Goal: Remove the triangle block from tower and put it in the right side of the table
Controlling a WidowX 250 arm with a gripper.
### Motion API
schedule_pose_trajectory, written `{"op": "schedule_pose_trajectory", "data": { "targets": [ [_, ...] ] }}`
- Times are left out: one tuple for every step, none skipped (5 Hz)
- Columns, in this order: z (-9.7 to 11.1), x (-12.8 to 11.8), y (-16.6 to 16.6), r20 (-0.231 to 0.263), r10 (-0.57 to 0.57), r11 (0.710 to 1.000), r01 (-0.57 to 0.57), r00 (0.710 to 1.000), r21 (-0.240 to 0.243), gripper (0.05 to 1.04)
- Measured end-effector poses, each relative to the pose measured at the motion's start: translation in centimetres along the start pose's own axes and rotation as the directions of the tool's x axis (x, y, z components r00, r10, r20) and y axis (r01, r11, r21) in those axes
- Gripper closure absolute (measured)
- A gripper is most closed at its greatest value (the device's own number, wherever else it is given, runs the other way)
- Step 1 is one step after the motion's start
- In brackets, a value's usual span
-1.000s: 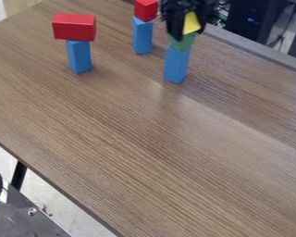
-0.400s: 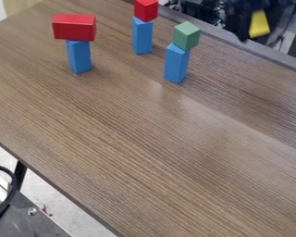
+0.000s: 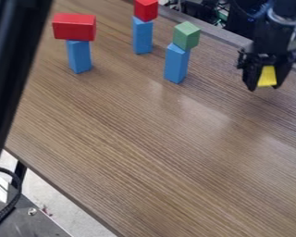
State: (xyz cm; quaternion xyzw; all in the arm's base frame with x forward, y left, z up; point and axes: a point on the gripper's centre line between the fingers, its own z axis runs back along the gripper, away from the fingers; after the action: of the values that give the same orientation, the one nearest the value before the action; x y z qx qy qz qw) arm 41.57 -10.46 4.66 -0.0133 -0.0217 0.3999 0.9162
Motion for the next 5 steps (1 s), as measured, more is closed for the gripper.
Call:
{"op": "schedule_pose_trajectory", "data": {
  "targets": [
    [-2.3, -0.3, -0.5, -0.044, -0.006, 0.998, 0.009, 0.999, 0.068, 0.497],
    [-2.5, 0.1, -0.4, -0.067, 0.016, 0.997, -0.010, 0.998, 0.082, 0.497],
    [-2.5, 0.2, 0.1, -0.050, 0.065, 0.990, -0.058, 0.997, 0.128, 0.414],
    [-2.2, -0.1, 1.6, -0.024, 0.096, 0.986, -0.092, 0.995, 0.142, 0.132],
    [-1.4, -0.6, 2.9, 0.001, 0.122, 0.982, -0.121, 0.993, 0.146, 0.082]
  ]
}}
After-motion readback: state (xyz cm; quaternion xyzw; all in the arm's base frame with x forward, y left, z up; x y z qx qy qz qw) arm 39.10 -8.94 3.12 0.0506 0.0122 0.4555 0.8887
